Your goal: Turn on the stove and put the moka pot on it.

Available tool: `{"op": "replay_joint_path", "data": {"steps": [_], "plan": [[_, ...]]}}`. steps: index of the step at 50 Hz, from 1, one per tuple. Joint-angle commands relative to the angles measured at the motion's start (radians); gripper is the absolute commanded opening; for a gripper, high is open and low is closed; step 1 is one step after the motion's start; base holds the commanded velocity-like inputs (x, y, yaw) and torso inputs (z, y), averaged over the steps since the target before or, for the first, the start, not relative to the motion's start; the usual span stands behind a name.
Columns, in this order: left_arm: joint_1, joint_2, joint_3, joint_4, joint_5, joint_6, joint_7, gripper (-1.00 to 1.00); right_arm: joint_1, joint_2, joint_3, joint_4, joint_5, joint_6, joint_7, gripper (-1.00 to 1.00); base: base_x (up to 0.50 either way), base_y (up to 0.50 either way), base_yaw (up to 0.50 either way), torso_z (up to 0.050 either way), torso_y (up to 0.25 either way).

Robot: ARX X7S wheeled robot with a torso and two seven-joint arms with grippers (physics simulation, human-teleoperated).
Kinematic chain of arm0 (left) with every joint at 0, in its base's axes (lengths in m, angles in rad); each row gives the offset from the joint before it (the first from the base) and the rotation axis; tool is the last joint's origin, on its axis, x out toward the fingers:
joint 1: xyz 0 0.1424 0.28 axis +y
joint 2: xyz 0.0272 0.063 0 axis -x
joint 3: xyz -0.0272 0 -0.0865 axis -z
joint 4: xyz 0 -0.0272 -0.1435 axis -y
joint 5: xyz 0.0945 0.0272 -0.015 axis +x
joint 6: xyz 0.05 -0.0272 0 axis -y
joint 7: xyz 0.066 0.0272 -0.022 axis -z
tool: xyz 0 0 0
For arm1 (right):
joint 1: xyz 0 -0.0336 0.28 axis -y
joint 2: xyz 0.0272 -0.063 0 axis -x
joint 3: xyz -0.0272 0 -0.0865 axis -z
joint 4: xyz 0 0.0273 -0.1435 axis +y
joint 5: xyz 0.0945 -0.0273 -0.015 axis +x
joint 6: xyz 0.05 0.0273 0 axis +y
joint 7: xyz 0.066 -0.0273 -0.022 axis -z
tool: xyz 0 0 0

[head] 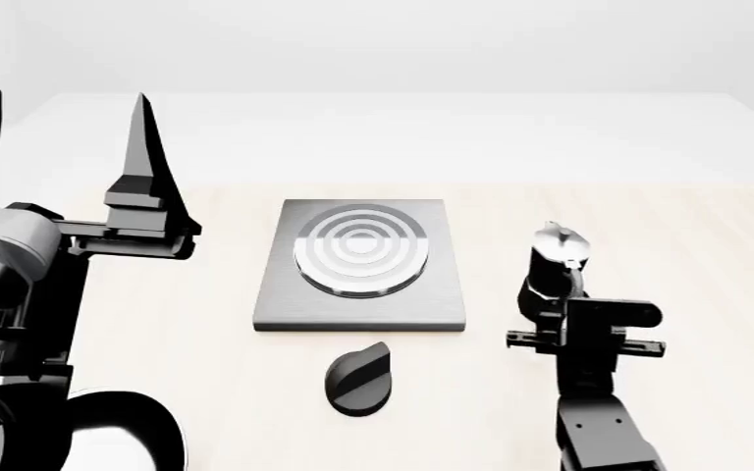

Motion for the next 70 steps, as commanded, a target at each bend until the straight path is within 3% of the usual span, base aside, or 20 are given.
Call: {"op": "replay_joint_path", "data": {"steps": [1,5,9,12,22,25,30,34,39,42,60,70], "plan": [[0.002,0.004,0.0,-0.007,-0.001,0.004,0.005,1.0,0.001,-0.002,-0.001,0.028,-0.007,-0.037,0.007,-1.0,0.0,0.0,0.0,0.0,0.0],[0.007,0.002,-0.003,-0.005,-0.003,0.008,0.004,1.0,-0.035,0.019,0.001,-0.109,0.004,0.058,0.02,-1.0,0.0,0.0,0.0,0.0,0.0],[0.013,0.009,0.001,-0.014,0.004,0.016,0.009,1.0,-0.025,0.004,0.001,-0.024,-0.001,-0.021,0.015,-1.0,0.0,0.0,0.0,0.0,0.0],[0.01,0.011,0.003,-0.013,0.002,0.013,0.008,1.0,-0.07,0.035,0.002,-0.226,0.014,0.116,0.035,-1.0,0.0,0.0,0.0,0.0,0.0],[0.01,0.008,0.001,-0.01,0.001,0.011,0.006,1.0,-0.051,0.032,-0.018,-0.298,-0.005,0.13,0.044,-1.0,0.0,0.0,0.0,0.0,0.001],[0.01,0.006,-0.002,-0.01,-0.001,0.01,0.006,1.0,-0.042,0.052,-0.023,-0.438,0.0,0.243,0.053,-1.0,0.0,0.0,0.0,0.0,0.0],[0.014,0.007,-0.004,-0.012,0.0,0.016,0.008,1.0,-0.013,0.04,-0.039,-0.4,-0.022,0.209,0.053,-1.0,0.0,0.0,0.0,0.0,0.0],[0.021,0.005,-0.009,-0.017,0.0,0.025,0.011,1.0,0.003,0.055,-0.045,-0.508,-0.02,0.306,0.058,-1.0,0.0,0.0,0.0,0.0,0.003],[0.027,0.002,-0.012,-0.013,0.0,0.027,0.008,1.0,0.016,0.047,-0.053,-0.494,-0.03,0.281,0.059,-1.0,0.0,0.0,0.0,0.0,0.0],[0.03,-0.001,-0.015,-0.007,-0.002,0.025,0.004,1.0,0.038,0.056,-0.053,-0.571,-0.023,0.349,0.057,-1.0,0.0,0.0,0.0,0.0,0.003],[0.044,0.005,-0.013,-0.014,0.004,0.033,0.005,1.0,0.274,0.015,-0.073,-0.41,-0.037,0.359,0.015,-1.0,0.0,0.0,0.0,0.0,0.001],[0.055,-0.003,-0.022,-0.009,-0.003,0.036,0.001,1.0,0.453,-0.037,-0.087,-0.141,-0.056,0.251,-0.016,-1.0,0.0,0.0,0.0,0.0,0.001]]}}
